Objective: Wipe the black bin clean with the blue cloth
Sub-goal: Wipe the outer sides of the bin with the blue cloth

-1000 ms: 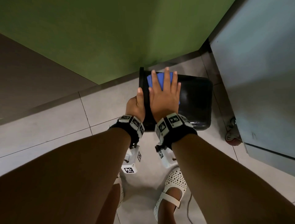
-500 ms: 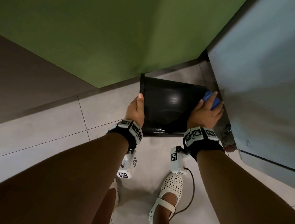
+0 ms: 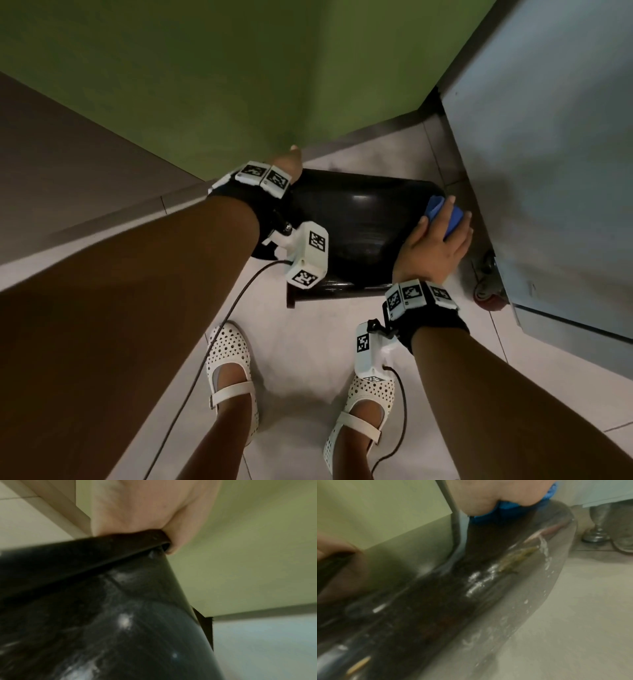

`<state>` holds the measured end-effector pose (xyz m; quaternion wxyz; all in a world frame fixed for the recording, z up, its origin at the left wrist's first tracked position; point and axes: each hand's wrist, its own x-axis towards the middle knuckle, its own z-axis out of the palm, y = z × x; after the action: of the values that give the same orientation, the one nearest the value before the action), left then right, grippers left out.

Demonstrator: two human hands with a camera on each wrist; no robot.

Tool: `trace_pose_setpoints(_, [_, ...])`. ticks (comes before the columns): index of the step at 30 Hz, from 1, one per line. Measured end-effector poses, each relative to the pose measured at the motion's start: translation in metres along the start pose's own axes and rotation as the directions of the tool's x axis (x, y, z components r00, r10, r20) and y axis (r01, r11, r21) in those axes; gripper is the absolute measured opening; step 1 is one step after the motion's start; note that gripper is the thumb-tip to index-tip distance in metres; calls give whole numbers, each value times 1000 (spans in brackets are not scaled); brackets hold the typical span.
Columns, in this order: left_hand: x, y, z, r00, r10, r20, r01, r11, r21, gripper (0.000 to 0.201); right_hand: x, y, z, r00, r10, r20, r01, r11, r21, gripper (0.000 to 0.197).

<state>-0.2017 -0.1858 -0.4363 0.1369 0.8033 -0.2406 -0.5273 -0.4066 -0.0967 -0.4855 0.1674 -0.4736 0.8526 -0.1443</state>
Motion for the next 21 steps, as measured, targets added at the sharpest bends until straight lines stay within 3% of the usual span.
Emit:
trace_pose_setpoints(2, [-4, -2, 3, 993, 109, -45, -105, 991, 80, 44, -11, 3, -2, 999, 49, -2, -49, 998, 32, 49])
trace_pose_setpoints(4, [-9, -3, 8, 995, 102, 6, -102, 989, 106, 41, -27, 5, -3, 998, 8, -64, -6, 1000, 28, 48])
trace_pose_setpoints(6, [-22, -8, 11, 997, 58, 47, -59, 998, 13, 40, -46, 0, -2, 990, -101, -103, 101, 995, -9, 45])
trace_pose_setpoints(9, [-45, -16, 15, 994, 23, 104, -9, 990, -138, 52, -67, -25, 0, 958, -279, -63, 280, 960, -4, 41])
trace_pose_setpoints(13, [-52, -20, 21, 996, 21, 84, -4, 980, -198, 58, -75, -70, -2, 861, -507, 34, 507, 862, 6, 45])
trace_pose_setpoints(17, [-42, -27, 24, 994, 60, 90, -32, 960, -277, 73, -60, -78, -12, 826, -550, 128, 557, 830, -29, 47])
trace_pose_setpoints(19, [-46, -28, 23, 986, 52, 159, -1, 953, -304, 75, -57, -68, -16, 821, -553, 143, 561, 827, -22, 47])
trace_pose_setpoints(21, [-61, -21, 17, 970, 13, 242, 70, 941, -332, 60, -61, -57, -17, 827, -550, 118, 555, 832, -7, 45])
